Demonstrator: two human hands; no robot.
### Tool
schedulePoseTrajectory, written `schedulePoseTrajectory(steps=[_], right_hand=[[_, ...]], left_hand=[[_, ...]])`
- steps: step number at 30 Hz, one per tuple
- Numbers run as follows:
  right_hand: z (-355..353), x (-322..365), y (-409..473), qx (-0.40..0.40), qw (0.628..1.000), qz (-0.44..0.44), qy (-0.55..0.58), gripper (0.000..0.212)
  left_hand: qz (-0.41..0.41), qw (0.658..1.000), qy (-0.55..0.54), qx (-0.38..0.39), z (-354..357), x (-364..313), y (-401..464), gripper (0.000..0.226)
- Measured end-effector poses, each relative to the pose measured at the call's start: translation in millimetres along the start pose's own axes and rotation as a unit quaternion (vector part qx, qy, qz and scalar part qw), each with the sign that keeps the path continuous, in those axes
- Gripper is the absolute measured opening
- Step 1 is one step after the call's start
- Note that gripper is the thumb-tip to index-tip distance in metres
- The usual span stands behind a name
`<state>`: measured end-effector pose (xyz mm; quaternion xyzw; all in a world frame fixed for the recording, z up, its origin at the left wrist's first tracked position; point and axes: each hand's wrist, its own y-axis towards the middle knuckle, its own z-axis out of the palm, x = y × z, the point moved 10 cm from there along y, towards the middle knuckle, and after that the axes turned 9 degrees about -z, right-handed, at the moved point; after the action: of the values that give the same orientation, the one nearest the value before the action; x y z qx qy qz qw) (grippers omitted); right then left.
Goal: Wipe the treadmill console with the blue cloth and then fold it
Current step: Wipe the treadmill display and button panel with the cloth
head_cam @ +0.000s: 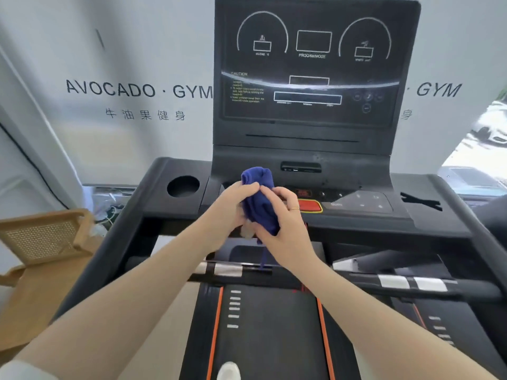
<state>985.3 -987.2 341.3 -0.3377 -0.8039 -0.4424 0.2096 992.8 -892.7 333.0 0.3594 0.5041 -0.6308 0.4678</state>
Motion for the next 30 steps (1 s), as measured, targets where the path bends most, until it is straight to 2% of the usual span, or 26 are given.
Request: schedulePoseTrajectory(steps=[2, 4, 7, 10, 12, 14, 16, 18, 23, 26, 28, 30], right_hand=[[2.8, -16.9, 25.9, -0.022, 1.0, 0.001, -0.005, 0.062], [-2.6, -37.2, 53.4, -0.067, 0.998, 0.019, 0.001, 0.063], [-33.0, -67.9, 90.7, -0.19, 0.979, 0.071, -0.002, 0.055], [-40.2, -86.9, 127.0, -0.218, 0.975, 0.045, -0.011, 0.051], [-27.4, -93.9, 149.0, -0.178, 0.983, -0.009, -0.037, 0.052], [-6.4, -99.4, 162.9, -0.105, 0.986, -0.057, -0.12, 0.053], [19.1, -99.5, 166.2, -0.019, 0.966, -0.123, -0.225, 0.053], [39.7, -105.2, 164.9, 0.049, 0.945, -0.156, -0.283, 0.053], [92.0, -117.8, 158.8, 0.2, 0.932, -0.174, -0.245, 0.044], [129.9, -105.9, 145.5, 0.306, 0.905, -0.203, -0.214, 0.055], [147.5, -98.7, 145.0, 0.34, 0.89, -0.217, -0.213, 0.056], [153.1, -96.1, 152.3, 0.336, 0.867, -0.259, -0.262, 0.051]], left_hand=[[0.0, 0.999, 0.034, -0.011, -14.2, -10.8, 25.5, 0.021], [-0.002, 0.991, 0.119, -0.058, -37.4, -21.7, 51.1, 0.026], [0.087, 0.969, 0.184, -0.14, -82.4, -55.3, 79.3, 0.026], [0.106, 0.952, 0.208, -0.196, -126.2, -72.4, 110.4, 0.038], [0.096, 0.942, 0.256, -0.196, -141.6, -76.0, 140.4, 0.049], [0.065, 0.942, 0.276, -0.18, -149.0, -74.8, 164.7, 0.059], [0.039, 0.96, 0.237, -0.141, -151.6, -67.2, 182.3, 0.066], [0.028, 0.976, 0.187, -0.105, -151.5, -60.3, 192.9, 0.063], [0.053, 0.981, 0.181, -0.041, -150.5, -46.8, 206.4, 0.053], [0.064, 0.983, 0.168, -0.039, -151.8, -50.3, 203.7, 0.049], [0.064, 0.984, 0.154, -0.06, -157.6, -54.2, 205.7, 0.051], [0.088, 0.979, 0.168, -0.072, -159.9, -62.1, 206.9, 0.054]])
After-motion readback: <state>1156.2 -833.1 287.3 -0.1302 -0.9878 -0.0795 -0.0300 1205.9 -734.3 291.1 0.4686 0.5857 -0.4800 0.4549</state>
